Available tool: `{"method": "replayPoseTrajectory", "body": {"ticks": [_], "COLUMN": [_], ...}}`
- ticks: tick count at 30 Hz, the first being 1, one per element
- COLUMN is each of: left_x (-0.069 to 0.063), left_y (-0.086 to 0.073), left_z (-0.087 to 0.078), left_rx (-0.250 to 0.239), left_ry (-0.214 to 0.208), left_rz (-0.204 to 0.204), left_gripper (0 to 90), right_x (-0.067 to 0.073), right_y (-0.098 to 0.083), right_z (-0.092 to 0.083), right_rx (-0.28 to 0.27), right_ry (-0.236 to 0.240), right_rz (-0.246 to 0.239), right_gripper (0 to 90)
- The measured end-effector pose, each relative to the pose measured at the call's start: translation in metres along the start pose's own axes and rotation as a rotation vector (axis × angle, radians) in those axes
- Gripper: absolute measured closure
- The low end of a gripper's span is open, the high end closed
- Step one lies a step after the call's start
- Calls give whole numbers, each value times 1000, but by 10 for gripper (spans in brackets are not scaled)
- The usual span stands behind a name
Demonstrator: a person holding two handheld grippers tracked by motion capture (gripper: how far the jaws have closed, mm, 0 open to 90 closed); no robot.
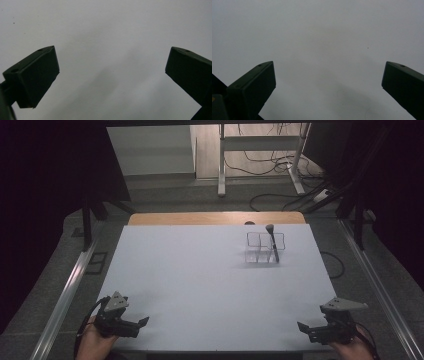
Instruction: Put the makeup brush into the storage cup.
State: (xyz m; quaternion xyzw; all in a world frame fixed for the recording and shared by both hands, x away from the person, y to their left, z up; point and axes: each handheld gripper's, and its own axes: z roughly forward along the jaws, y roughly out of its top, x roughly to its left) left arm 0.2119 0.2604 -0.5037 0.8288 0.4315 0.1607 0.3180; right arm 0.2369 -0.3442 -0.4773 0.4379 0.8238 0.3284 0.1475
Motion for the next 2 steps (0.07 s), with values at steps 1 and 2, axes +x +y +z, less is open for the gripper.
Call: {"method": "replayPoseTrajectory", "body": {"ticks": [1,2], "left_x": [0,0], "left_y": [0,1], "left_z": [0,0], "left_rx": [0,0], "left_ry": [1,1], "left_rz": [0,0], "left_gripper": [0,0], "right_x": [0,0], "right_y": [0,0], "right_z": [0,0], "right_rx": [3,6], "right_ry": [0,0], "right_rz": [0,-1], "right_gripper": [0,0]}}
